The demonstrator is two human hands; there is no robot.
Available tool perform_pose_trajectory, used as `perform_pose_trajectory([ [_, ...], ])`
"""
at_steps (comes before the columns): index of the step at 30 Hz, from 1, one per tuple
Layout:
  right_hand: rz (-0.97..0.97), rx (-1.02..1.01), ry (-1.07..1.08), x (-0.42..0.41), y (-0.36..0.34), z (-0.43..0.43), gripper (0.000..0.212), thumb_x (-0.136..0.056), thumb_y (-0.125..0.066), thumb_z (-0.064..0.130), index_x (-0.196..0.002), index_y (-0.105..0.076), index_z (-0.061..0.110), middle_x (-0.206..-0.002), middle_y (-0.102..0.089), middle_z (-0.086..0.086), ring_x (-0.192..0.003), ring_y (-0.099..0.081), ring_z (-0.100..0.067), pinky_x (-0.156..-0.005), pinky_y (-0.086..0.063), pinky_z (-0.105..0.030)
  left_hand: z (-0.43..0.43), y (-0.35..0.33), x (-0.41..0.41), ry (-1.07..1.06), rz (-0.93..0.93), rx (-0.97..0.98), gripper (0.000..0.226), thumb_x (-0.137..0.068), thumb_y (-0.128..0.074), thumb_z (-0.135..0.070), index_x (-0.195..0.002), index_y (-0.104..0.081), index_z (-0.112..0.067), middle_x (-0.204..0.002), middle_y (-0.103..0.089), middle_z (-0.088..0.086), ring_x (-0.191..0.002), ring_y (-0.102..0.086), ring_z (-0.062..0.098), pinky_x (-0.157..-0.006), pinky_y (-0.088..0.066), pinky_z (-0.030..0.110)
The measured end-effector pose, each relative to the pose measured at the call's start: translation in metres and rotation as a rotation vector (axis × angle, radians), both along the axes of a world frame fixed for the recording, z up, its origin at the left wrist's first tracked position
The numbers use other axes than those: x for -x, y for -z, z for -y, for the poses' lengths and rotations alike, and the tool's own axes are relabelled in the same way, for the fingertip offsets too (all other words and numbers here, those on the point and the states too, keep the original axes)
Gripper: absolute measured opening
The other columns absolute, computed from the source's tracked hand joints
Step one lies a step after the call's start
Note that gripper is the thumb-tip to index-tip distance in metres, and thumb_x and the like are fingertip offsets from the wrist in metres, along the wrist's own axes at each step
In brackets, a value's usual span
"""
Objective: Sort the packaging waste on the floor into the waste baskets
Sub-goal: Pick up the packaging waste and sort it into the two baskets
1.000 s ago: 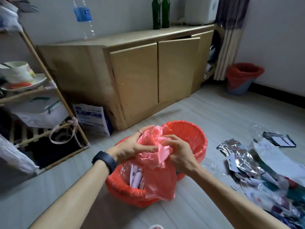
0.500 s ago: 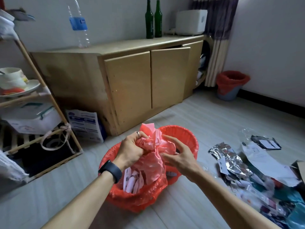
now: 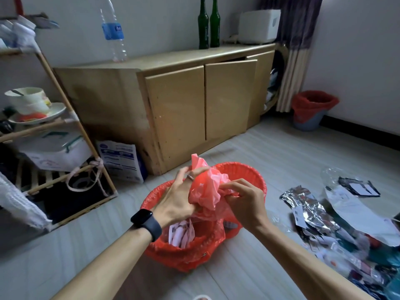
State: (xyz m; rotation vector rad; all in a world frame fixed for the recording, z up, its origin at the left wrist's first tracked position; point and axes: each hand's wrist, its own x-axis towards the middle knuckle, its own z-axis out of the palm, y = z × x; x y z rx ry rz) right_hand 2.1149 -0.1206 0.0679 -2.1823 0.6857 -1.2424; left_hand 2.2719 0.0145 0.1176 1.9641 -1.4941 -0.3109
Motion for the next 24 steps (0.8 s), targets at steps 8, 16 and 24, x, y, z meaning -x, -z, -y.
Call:
perform_pose_trajectory([
  [8, -0.015, -0.191, -0.121, -0.053, 0.023, -0.015, 0.035, -0.067, -0.078, -0.009, -0.082, -0.081, 0.023, -0.083, -0.066, 0.029, -0.08, -0.066, 0.005, -0.07, -0.052, -0.013, -0.015, 0.019, -0.031, -0.117, 0.23, 0.044, 0.043, -0.075, -0.065, -0.028, -0.117, -0.068, -0.038, -0.118, -0.068, -0.017, -0.108, -0.063, 0.007, -0.089, -0.05, 0.02],
  [16, -0.775, 0.035, -0.252, -0.068, 0.094, -0.011, 0.057, -0.081, -0.061, 0.041, -0.137, -0.056, 0.035, -0.151, -0.046, -0.002, -0.143, -0.038, -0.025, -0.118, -0.03, -0.038, -0.009, 0.101, -0.072, -0.203, 0.425, -0.423, 0.051, -0.087, -0.046, -0.011, -0.13, -0.058, -0.037, -0.128, -0.061, -0.007, -0.112, -0.061, 0.03, -0.09, -0.052, 0.039],
  [24, -0.994, -0.094, -0.133, -0.064, 0.133, -0.004, 0.096, -0.085, -0.054, 0.045, -0.158, -0.003, 0.012, -0.163, 0.021, -0.014, -0.15, 0.022, -0.026, -0.123, -0.004, -0.049, 0.05, 0.187, -0.071, -0.08, 0.392, -0.766, 0.05, -0.093, -0.054, -0.017, -0.138, -0.05, -0.039, -0.147, -0.037, 0.003, -0.124, -0.051, 0.038, -0.099, -0.045, 0.042],
])
